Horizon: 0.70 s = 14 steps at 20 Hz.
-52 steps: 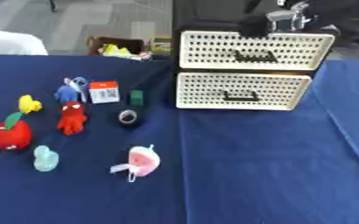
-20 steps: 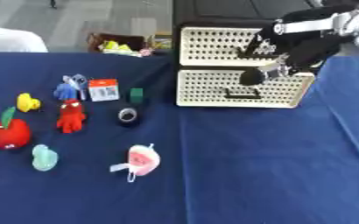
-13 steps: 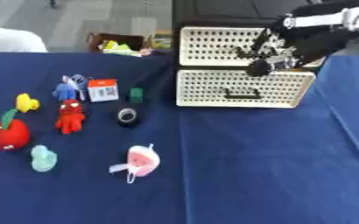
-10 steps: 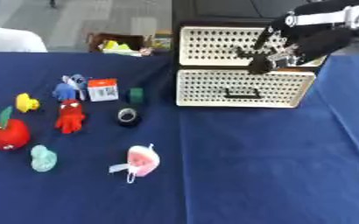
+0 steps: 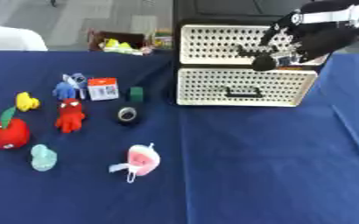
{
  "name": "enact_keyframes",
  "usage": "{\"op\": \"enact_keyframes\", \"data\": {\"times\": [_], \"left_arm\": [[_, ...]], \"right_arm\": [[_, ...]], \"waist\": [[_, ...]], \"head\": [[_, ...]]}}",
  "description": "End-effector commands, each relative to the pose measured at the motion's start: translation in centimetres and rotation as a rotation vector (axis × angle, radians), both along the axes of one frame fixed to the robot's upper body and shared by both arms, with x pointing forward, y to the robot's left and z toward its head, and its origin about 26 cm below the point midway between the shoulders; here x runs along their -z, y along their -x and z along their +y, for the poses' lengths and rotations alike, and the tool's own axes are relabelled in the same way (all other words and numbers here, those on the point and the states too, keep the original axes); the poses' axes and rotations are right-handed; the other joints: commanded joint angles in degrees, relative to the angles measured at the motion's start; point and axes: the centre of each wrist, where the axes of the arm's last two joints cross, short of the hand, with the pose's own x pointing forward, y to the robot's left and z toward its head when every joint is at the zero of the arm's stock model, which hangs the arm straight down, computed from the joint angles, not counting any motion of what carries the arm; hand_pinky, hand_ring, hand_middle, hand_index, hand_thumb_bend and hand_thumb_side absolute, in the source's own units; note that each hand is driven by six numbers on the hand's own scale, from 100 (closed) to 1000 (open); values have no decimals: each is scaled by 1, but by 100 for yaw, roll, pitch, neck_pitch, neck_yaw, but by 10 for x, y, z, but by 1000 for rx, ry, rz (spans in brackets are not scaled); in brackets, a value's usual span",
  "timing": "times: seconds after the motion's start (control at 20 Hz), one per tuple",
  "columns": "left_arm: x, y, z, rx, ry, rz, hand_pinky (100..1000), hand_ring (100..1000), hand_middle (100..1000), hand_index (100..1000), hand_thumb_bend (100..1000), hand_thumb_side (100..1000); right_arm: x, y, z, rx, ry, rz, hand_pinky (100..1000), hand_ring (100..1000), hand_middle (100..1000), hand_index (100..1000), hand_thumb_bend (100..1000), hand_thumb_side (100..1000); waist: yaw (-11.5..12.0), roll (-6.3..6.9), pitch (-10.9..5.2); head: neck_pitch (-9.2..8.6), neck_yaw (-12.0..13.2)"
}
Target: Pick up objects from table and place into drawer.
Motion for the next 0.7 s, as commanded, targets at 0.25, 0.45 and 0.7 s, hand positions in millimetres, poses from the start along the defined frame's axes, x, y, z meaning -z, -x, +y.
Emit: {"op": "enact_keyframes", "data": {"times": [0.25, 0.45, 0.7], "left_arm": [[-8, 2, 0, 3, -12, -27, 550, 593, 647, 886, 100, 987], [-8, 2, -1, 6, -12, -26, 549, 591, 646, 886, 100, 987], [-9, 2, -1, 8, -14, -27, 549, 590, 645, 885, 100, 986]], "right_arm": [[-7, -3, -5, 54, 41, -26, 100, 100, 100, 876, 718, 868], [-8, -6, -3, 59, 43, -34, 100, 100, 100, 870, 723, 870], [-9, -9, -2, 67, 51, -38, 100, 100, 100, 861, 723, 877]], "waist": [[33, -2, -81], [44, 0, -63], [59, -6, -34]], "head": [[-96, -16], [-113, -18], [-128, -30]]}}
